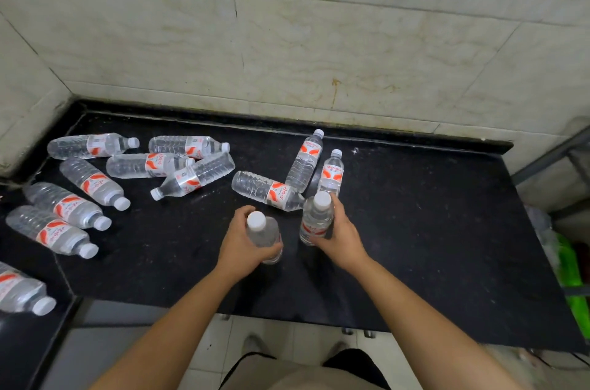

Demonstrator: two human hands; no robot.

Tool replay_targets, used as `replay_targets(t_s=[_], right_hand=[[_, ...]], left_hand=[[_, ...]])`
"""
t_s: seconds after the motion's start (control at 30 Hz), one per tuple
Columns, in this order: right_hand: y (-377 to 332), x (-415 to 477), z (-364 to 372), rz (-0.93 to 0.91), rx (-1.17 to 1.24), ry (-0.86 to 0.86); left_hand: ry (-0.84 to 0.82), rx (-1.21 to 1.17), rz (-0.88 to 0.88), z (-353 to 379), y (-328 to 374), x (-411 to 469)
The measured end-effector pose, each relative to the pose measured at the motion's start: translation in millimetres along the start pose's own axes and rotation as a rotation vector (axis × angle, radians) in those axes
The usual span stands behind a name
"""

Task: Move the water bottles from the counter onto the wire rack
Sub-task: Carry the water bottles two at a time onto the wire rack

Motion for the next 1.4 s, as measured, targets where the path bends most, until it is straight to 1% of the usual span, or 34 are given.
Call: replay_targets(t_s=[0.07, 0.13, 0.23, 0.3, 0.4, 0.5, 0.57, 0.67, 0.77, 0.9, 1.07, 1.17, 1.3, 1.4], right_hand=[[-2, 2, 1, 0.036, 0.030, 0.038], [-4, 4, 0, 0.045, 0.013, 0.038], [-4, 0, -9, 0.049, -0.005, 0.033], [-7, -9, -23, 0.046, 0.022, 0.069], [-10, -32, -50, 0.079, 0.173, 0.175], [-9, -58, -75, 0.106, 0.357, 0.289], [-5, -77, -91, 0.120, 0.432, 0.378], [-1, -106, -117, 0.134, 0.497, 0.482], [2, -135, -144, 0.144, 0.550, 0.564], [9, -177, -183, 0.138, 0.642, 0.684], [35, -238, -236, 0.112, 0.738, 0.823], [59, -284, -274, 0.105, 0.715, 0.868], [99, -359, -329, 0.095, 0.700, 0.939], [121, -413, -374, 0.082, 0.612, 0.978]], left_hand=[[-0.057, 0.033, 0.013, 1, -1, 4], [-0.056, 0.021, 0.020, -1, 1, 7], [-0.057, -0.150, -0.036, -5, 7, 11], [-0.068, -0.290, -0.059, -9, 17, 17], [-0.148, -0.466, -0.075, -7, 48, 29], [-0.279, -0.632, -0.117, 10, 76, 40], [-0.362, -0.689, -0.115, 26, 95, 41], [-0.455, -0.742, -0.053, 49, 134, 34], [-0.575, -0.764, -0.012, 77, 171, 17], [-0.575, -0.743, 0.018, 107, 217, -19], [-0.624, -0.673, 0.174, 156, 287, -84], [-0.634, -0.656, 0.265, 194, 329, -133], [-0.598, -0.548, 0.448, 251, 385, -206], [-0.592, -0.535, 0.501, 295, 420, -237]])
Point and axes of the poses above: each hand's wrist, its own x-axis towards the middle knuckle, its own z-axis out of the palm, y = z × x, the point moved 9 cm from there along x, towards the middle knuckle, and after that the axes turned 1 degree about -y, right-handed, at the moved point
